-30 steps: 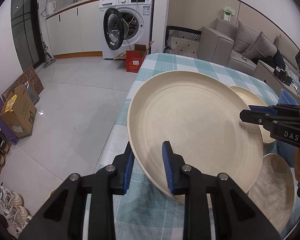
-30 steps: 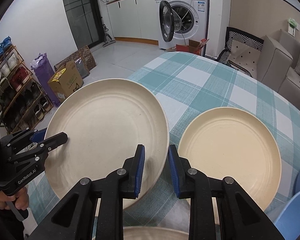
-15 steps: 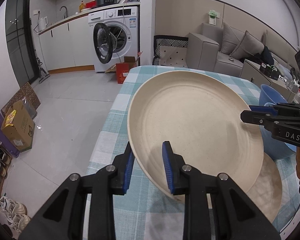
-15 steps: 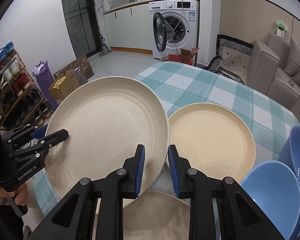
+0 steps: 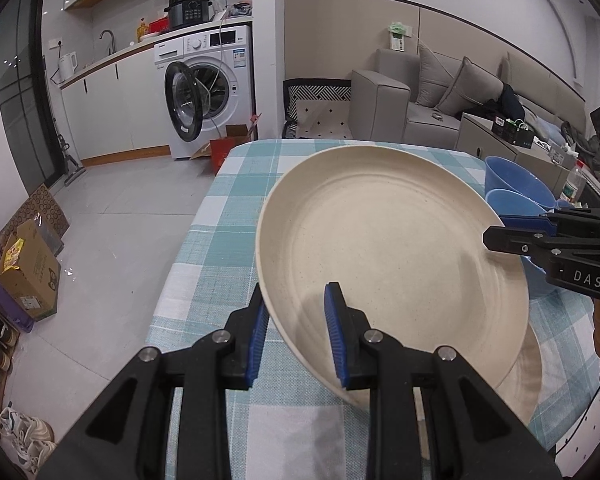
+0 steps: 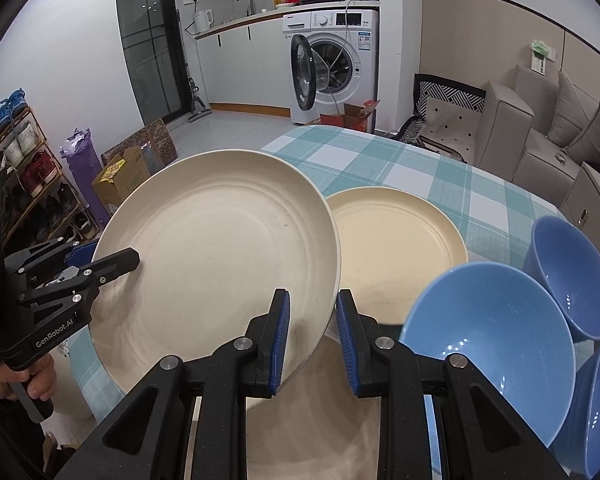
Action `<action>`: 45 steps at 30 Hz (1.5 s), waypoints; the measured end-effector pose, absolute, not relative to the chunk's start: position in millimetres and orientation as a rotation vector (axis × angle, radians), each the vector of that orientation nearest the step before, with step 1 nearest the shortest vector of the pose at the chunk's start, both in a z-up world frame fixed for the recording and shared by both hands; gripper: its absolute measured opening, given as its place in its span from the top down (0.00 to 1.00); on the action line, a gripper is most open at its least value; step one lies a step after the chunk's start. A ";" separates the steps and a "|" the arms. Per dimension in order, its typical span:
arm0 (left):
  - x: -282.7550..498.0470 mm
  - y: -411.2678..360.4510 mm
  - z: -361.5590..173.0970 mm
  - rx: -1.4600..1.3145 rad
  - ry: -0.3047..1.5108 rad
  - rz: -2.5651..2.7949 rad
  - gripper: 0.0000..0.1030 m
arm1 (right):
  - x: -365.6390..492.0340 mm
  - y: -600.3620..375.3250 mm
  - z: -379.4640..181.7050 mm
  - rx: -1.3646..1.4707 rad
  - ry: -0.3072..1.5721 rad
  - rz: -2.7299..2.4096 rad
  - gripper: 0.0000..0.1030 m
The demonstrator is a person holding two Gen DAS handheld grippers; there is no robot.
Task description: Organize plates and bowls
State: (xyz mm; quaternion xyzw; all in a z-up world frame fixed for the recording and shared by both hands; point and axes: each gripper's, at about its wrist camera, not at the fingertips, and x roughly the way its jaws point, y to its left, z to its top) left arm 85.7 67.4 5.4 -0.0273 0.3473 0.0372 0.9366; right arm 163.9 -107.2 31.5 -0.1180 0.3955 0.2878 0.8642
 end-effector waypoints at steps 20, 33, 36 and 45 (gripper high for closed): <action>62.0 32.9 -4.7 -0.017 0.723 0.024 0.74 | 121.1 -145.7 21.8 -0.234 0.840 0.560 0.76; 54.4 19.6 -17.0 -0.005 0.750 -0.010 0.74 | 100.9 -163.9 4.5 -0.240 0.863 0.536 0.76; 52.9 18.7 -20.1 -0.002 0.757 -0.019 0.74 | 98.1 -166.1 0.8 -0.237 0.869 0.532 0.76; 50.7 13.3 -25.0 0.002 0.770 -0.038 0.74 | 91.6 -173.7 -9.2 -0.246 0.877 0.512 0.76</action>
